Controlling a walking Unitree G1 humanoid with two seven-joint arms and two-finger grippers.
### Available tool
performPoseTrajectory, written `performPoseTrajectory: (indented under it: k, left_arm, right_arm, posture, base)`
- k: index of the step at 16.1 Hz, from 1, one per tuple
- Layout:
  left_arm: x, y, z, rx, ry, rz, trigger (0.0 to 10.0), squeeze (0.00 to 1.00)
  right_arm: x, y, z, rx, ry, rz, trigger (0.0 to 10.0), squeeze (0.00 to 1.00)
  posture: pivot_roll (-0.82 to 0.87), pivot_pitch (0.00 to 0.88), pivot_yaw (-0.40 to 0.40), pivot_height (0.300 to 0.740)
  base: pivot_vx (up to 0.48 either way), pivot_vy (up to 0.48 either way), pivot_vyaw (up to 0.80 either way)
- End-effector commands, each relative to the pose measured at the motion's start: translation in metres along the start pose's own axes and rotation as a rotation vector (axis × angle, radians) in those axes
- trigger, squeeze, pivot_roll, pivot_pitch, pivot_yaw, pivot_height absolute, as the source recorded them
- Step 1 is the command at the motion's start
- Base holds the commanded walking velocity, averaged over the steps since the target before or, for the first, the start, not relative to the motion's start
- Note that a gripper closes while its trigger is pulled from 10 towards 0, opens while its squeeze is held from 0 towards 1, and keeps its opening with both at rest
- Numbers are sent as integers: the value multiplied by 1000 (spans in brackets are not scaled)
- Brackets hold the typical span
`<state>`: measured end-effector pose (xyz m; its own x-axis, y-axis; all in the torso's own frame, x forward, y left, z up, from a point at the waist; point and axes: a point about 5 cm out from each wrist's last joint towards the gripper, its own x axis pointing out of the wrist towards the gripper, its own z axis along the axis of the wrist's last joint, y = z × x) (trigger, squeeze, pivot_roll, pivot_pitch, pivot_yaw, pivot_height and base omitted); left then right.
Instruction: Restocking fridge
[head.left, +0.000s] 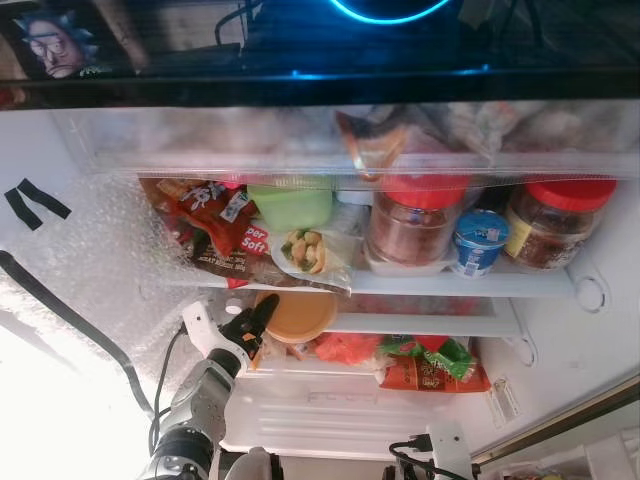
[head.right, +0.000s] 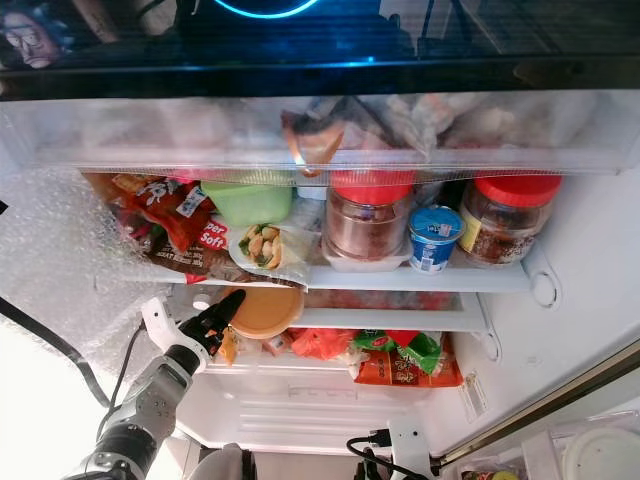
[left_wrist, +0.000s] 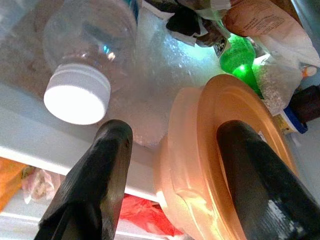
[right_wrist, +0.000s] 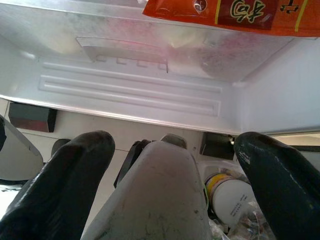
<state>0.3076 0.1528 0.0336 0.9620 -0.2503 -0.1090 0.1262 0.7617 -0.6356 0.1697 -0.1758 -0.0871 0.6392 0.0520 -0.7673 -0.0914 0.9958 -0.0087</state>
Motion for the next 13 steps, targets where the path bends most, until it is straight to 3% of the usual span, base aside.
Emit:
performPoseTrajectory:
  k: [1,6,13]
  left_arm:
    - [-4,4,0,38,0,2,10000,0]
    - [1,-4,15,21,-81,-31,10000,0]
    - [8,-18,25,94,-91,-110,10000,0]
  right_arm:
    - [-4,2,-15,-4,53,9,10000,0]
    - [-4,2,-14,-17,49,10,10000,0]
    - [-4,2,-14,-13,46,3,10000,0]
  posture:
    - [-35,83,40,665]
    - [-32,83,36,665]
    - [-34,82,37,665]
  base:
    - [0,0,0]
    - [0,0,0]
    - [0,0,0]
